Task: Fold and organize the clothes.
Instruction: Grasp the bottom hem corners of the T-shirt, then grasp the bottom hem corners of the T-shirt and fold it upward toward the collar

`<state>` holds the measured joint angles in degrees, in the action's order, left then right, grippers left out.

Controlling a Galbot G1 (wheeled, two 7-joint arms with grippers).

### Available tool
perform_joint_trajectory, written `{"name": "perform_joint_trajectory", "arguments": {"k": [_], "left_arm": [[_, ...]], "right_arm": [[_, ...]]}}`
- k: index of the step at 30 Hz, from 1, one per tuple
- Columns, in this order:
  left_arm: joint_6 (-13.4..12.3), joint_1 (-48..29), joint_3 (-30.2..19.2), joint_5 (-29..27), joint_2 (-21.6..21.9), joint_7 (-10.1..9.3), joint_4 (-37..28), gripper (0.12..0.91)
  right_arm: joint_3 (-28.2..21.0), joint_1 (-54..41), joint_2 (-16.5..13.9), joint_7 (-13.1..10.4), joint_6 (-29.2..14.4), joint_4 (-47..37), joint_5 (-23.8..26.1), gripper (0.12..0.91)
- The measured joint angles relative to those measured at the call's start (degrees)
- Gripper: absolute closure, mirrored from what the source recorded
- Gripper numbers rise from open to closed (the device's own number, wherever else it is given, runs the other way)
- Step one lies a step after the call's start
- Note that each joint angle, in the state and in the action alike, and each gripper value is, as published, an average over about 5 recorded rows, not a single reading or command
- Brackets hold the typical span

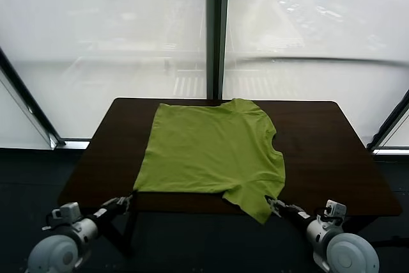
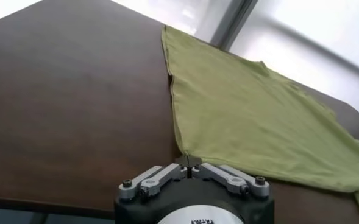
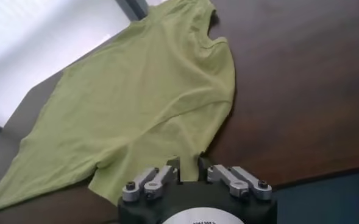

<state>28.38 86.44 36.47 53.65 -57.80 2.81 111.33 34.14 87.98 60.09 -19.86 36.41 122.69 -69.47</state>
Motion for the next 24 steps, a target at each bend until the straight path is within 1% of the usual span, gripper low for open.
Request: {"name": "perform_joint_trajectory", "arguments": {"k": [8,16,19,24], "left_arm": [[0.4,2.0,1.3,0.2,-0.2,-0.29,2.9,0.881],[0.5,6.3,3.9,0.8,-0.1,-0.47,7.5,0.881],[0.4,8.3,5.1,0.9,-0.1,-0.42,9.0,0.881],[0.0,12.2,7.1,1.7,-0.4,-0.31,11.0,0.881]], "right_arm": [[3.9,6.4,-2.7,-0.1,-0.2,5.1,-2.4,0.886],[8.4,13.1,-4.8,-0.5,0.1,10.0,-4.5,0.886],[9.3,14.1,-5.2,-0.9,0.2,10.5,-5.4,0.886],[9.5,13.4,-5.9,-1.7,0.4,10.3,-6.7,0.886]]}}
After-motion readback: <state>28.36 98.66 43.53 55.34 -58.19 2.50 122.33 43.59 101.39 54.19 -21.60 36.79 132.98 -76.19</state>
